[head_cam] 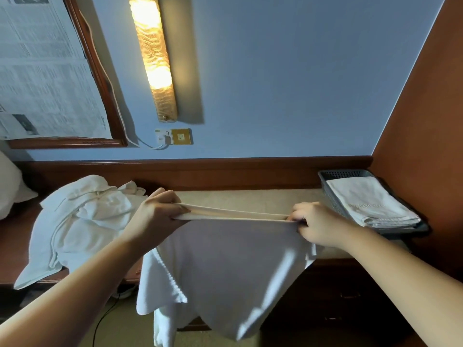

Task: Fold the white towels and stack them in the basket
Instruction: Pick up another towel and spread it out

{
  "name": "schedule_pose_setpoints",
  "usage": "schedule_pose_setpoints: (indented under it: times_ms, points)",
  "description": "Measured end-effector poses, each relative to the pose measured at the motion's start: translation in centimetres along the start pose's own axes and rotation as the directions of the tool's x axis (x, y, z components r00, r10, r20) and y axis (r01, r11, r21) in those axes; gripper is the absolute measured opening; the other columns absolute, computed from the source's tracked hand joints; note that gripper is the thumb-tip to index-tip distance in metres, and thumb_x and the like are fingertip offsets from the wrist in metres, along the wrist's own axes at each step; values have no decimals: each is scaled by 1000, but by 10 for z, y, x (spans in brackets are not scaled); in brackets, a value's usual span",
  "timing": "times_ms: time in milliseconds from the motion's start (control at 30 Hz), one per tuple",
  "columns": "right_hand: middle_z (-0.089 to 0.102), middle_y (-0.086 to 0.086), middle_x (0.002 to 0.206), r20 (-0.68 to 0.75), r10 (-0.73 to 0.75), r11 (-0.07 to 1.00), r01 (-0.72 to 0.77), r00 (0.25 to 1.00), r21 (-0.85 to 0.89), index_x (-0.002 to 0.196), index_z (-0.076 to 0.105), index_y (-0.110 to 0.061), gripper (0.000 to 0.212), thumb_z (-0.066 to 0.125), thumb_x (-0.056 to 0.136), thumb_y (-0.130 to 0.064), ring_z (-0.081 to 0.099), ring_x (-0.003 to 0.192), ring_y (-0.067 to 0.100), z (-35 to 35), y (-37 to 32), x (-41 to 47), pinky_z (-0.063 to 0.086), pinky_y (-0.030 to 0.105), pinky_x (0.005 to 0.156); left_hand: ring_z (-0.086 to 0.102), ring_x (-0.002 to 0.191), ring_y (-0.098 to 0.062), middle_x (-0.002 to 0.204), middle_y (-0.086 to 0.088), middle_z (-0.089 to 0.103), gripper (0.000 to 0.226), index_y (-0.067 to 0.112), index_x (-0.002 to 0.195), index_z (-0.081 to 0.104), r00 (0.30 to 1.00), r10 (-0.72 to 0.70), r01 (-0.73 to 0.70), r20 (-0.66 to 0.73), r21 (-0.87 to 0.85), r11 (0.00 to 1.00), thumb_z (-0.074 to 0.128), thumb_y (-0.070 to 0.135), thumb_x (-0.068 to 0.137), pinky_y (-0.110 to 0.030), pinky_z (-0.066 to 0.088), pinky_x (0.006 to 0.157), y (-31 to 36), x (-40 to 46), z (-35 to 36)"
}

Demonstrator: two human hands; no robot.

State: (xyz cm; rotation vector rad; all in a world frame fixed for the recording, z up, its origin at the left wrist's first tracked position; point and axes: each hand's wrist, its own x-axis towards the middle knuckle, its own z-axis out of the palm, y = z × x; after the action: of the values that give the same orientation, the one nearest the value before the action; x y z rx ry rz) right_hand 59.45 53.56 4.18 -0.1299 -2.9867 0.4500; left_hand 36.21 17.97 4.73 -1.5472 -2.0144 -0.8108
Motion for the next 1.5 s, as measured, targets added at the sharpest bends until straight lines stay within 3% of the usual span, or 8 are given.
schedule_pose_setpoints:
  times_ms: [167, 400, 667, 833, 967, 1200, 1333, 1500]
  points:
    - [63, -15, 91, 8, -2, 1000, 2, 1000, -9, 74, 65, -26, 36, 51, 83, 7, 52, 92, 0, -7, 4, 2, 47, 32, 86, 53, 79, -21, 91, 5, 62, 22, 19, 100, 84, 998, 16, -14, 69, -17, 1000, 70, 35, 94, -32, 50, 64, -18, -16, 4]
    - [43, -6, 87, 54, 75, 990, -68, 996, -127, 77, 52, -27, 44, 37, 80, 13, 37, 92, 9, -2, -8, 11, 51, 45, 77, 55, 74, -19, 90, 6, 66, 24, 24, 101, 82, 985, 46, -58, 169, 66, 996, 59, 32, 100, -36, 54, 56, -41, -45, 21]
    - [43, -13, 79, -189, 31, 978, -69, 981, -198, 104, 83, -30, 64, 50, 80, 18, 31, 80, 8, -18, 7, 22, 52, 47, 64, 50, 62, -22, 71, 0, 61, 23, 14, 83, 73, 981, -105, 62, 164, 250, 966, 53, 22, 90, -38, 51, 51, -41, -69, 24]
    - [43, -6, 77, -243, 59, 933, -140, 968, -332, 86, 80, -20, 50, 54, 70, 19, 32, 79, 17, -26, -5, 30, 45, 38, 51, 50, 62, -31, 71, -2, 48, 17, 10, 75, 54, 863, -504, 499, -4, 152, 853, 49, 19, 89, -38, 43, 55, -18, -51, 43]
    - [37, -1, 79, -222, 127, 889, -210, 967, -407, 66, 36, -21, 37, 45, 65, 15, 41, 81, 25, -30, -24, 29, 45, 37, 51, 52, 77, -38, 79, -8, 52, 16, 13, 78, 53, 720, -691, 690, -60, 169, 704, 44, 12, 91, -44, 45, 63, -5, -37, 51]
    - [52, 3, 103, -166, 235, 886, -282, 958, -369, 122, 36, -29, 61, 35, 76, 12, 46, 102, 29, -32, -29, 20, 45, 39, 77, 54, 67, -38, 74, -7, 50, 16, 10, 73, 53, 891, -412, 451, -192, 263, 853, 42, 14, 83, -40, 42, 47, 12, -27, 43]
    - [39, -8, 93, 20, 268, 922, -250, 963, -294, 92, 36, -41, 56, 19, 62, 3, 41, 96, 25, -32, -9, 0, 45, 44, 79, 52, 58, -34, 68, -4, 49, 21, 11, 67, 54, 959, -170, 235, -225, 304, 923, 45, 11, 86, -29, 29, 46, 18, -8, 22]
    - [36, -12, 90, -37, 98, 945, -105, 994, -311, 89, 35, -34, 20, 45, 91, -17, 32, 89, 14, -29, -7, -15, 34, 37, 86, 53, 57, -34, 69, -6, 49, 23, 9, 68, 53, 994, 72, -43, -84, 309, 950, 45, 16, 89, -35, 39, 42, 5, -6, -9]
